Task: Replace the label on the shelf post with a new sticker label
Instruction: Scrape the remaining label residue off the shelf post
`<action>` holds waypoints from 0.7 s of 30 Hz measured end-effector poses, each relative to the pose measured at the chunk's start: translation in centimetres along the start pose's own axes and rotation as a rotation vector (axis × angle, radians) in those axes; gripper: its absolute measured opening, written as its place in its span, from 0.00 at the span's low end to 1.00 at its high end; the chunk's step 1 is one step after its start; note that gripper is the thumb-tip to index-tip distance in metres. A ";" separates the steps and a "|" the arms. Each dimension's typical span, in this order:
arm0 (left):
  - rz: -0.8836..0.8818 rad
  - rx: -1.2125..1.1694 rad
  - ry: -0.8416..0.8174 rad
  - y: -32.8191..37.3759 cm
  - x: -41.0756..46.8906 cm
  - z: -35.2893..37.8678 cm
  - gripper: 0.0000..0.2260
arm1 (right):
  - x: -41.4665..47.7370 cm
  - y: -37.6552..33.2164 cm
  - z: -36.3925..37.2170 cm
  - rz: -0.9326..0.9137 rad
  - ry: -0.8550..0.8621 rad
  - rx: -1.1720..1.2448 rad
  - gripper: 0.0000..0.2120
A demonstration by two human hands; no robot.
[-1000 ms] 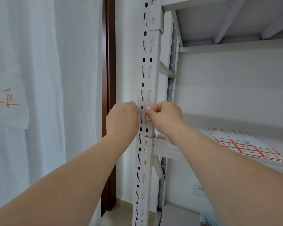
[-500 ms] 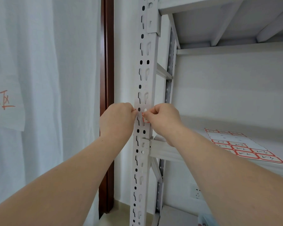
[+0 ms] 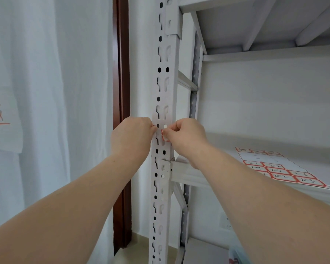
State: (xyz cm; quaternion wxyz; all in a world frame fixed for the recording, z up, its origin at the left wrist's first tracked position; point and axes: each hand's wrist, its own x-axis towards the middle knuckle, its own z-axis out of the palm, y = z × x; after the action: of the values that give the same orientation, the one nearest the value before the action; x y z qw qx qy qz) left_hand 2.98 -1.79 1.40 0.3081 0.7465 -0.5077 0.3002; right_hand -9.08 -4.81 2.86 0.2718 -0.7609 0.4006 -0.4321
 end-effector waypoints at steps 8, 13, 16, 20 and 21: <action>0.071 0.082 0.001 -0.3 0.2 -0.1 0.15 | 0.0 0.1 0.1 -0.015 0.014 0.003 0.15; 0.061 0.114 -0.012 -0.2 0.1 -0.1 0.09 | 0.0 0.0 0.1 -0.010 0.013 -0.007 0.14; 0.041 0.122 -0.027 -0.2 0.1 -0.2 0.05 | 0.1 0.0 0.2 -0.001 0.014 -0.016 0.15; 0.039 0.096 -0.025 -0.2 0.1 -0.2 0.06 | 0.1 -0.1 0.2 0.004 0.017 -0.019 0.14; 0.041 0.084 -0.025 -0.2 0.1 -0.3 0.06 | 0.1 -0.1 0.2 0.004 0.018 -0.019 0.14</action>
State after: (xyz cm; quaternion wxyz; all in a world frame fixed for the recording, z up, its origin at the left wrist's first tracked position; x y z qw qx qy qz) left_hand 3.15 -1.57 1.66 0.2638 0.7520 -0.5137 0.3179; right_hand -8.84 -4.82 2.86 0.2618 -0.7588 0.4086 -0.4344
